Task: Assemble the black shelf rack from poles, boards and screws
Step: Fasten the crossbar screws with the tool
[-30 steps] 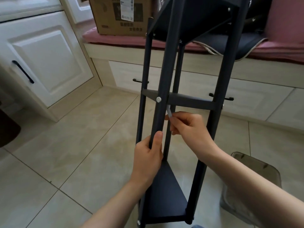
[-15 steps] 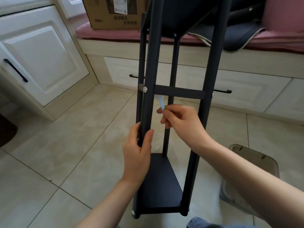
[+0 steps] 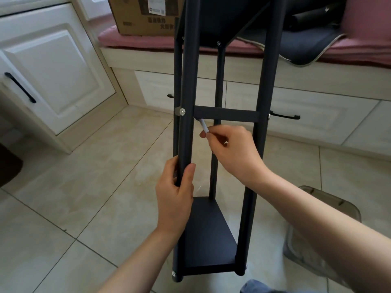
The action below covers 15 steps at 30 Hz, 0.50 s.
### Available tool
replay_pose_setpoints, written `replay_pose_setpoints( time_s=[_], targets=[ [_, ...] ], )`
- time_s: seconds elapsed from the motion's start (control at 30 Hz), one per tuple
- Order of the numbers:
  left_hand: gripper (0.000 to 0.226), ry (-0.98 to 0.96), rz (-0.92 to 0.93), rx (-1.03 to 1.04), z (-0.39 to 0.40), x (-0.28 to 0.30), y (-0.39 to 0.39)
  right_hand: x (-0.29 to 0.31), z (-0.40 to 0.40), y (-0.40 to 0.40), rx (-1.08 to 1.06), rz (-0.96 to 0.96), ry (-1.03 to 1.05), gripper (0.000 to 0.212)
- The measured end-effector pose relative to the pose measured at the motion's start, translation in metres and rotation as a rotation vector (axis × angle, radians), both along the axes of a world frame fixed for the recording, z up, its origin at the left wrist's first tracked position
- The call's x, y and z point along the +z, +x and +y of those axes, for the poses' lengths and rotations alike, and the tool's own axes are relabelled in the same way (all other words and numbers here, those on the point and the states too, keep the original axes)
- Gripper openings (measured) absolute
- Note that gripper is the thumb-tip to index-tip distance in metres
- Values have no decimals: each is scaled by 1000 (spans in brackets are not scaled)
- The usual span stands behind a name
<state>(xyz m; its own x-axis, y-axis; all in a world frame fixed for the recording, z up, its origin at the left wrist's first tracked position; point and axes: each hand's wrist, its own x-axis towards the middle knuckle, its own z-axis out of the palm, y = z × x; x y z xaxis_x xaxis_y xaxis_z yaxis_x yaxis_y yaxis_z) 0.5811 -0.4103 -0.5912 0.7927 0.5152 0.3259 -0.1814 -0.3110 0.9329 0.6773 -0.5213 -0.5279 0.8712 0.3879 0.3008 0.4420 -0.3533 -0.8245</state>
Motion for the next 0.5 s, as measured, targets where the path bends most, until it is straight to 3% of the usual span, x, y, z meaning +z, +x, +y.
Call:
replay_pose_setpoints(
  time_s=[0.5],
  targets=[
    [20, -57, -17, 1, 1, 3, 1, -8, 15, 6, 43, -14, 48, 20]
  ],
)
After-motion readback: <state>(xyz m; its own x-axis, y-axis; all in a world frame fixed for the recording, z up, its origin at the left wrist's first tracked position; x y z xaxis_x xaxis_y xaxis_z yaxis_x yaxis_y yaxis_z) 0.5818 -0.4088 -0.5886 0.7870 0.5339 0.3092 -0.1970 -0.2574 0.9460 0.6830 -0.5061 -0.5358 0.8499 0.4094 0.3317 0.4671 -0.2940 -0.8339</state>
